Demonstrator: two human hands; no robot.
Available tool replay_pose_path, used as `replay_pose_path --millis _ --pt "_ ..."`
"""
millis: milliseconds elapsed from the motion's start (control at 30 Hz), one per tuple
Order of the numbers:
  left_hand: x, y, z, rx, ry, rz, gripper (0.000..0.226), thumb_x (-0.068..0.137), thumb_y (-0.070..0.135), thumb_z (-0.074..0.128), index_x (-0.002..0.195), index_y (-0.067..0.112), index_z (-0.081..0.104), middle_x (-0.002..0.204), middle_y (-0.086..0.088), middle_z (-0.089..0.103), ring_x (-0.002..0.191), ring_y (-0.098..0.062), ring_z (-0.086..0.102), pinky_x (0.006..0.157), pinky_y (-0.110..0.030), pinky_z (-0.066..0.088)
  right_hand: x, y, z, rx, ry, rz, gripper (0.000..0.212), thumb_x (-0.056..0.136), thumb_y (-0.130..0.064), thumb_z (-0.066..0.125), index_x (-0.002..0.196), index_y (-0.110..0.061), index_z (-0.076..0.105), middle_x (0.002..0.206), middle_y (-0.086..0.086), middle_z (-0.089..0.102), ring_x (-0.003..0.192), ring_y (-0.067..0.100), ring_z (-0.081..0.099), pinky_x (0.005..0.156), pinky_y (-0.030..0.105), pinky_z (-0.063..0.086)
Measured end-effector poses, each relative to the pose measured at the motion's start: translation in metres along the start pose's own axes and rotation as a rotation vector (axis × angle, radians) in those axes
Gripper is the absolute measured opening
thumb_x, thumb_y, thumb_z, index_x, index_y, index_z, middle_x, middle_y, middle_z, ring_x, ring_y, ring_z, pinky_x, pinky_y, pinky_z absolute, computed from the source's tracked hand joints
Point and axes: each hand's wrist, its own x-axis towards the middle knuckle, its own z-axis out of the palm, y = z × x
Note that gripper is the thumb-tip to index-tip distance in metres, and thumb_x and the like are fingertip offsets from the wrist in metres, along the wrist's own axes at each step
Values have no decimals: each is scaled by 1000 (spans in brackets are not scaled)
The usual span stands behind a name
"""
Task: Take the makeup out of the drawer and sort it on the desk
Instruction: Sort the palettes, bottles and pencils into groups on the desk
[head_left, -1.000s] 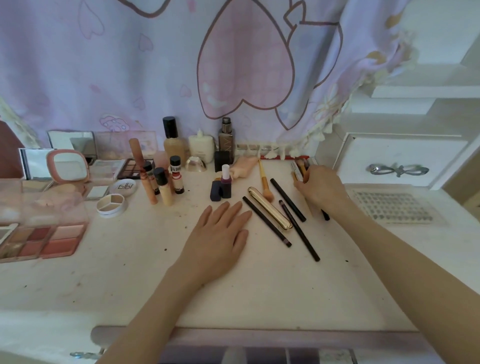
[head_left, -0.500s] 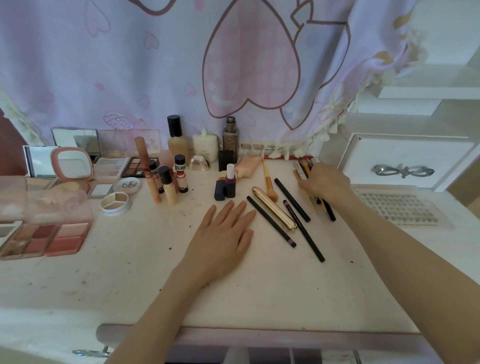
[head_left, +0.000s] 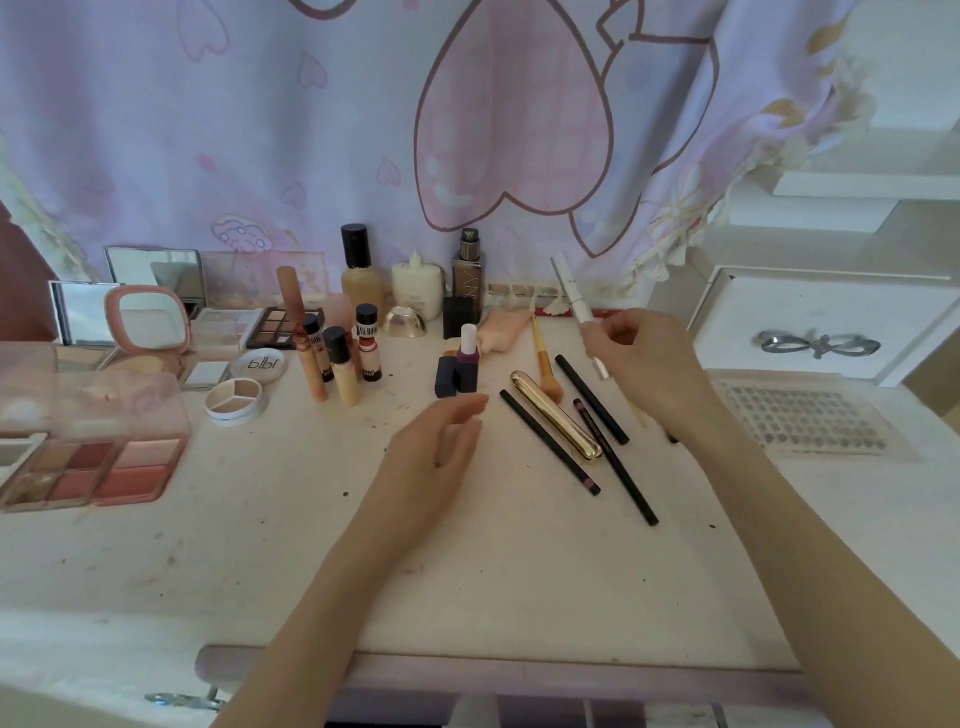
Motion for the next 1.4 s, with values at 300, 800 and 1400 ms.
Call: replay_pose_path --millis 300,800,1400 --pt "-4 -3 -16 -594 372 64 26 89 25 48 111 31 61 92 -3 65 63 -13 48 61 -29 41 -39 -10 38 519 -838 178 16 97 -17 46 94 -7 58 59 -1 52 47 10 40 45 17 33" --pt "-1 -3 -21 -904 359 -223 28 74 30 66 86 6 63 63 3 54 57 -8 42 61 -25 36 -62 -6 66 360 -589 -195 18 96 -21 47 82 -23 58 44 -10 39 38 3 32 42 17 29" --pt "-5 -4 -23 -896 110 -66 26 81 19 57 106 18 64 95 1 70 77 -19 44 60 -18 40 -58 -2 54 714 -784 30 34 87 -38 43 83 -12 64 52 -4 33 44 9 28 44 18 25"
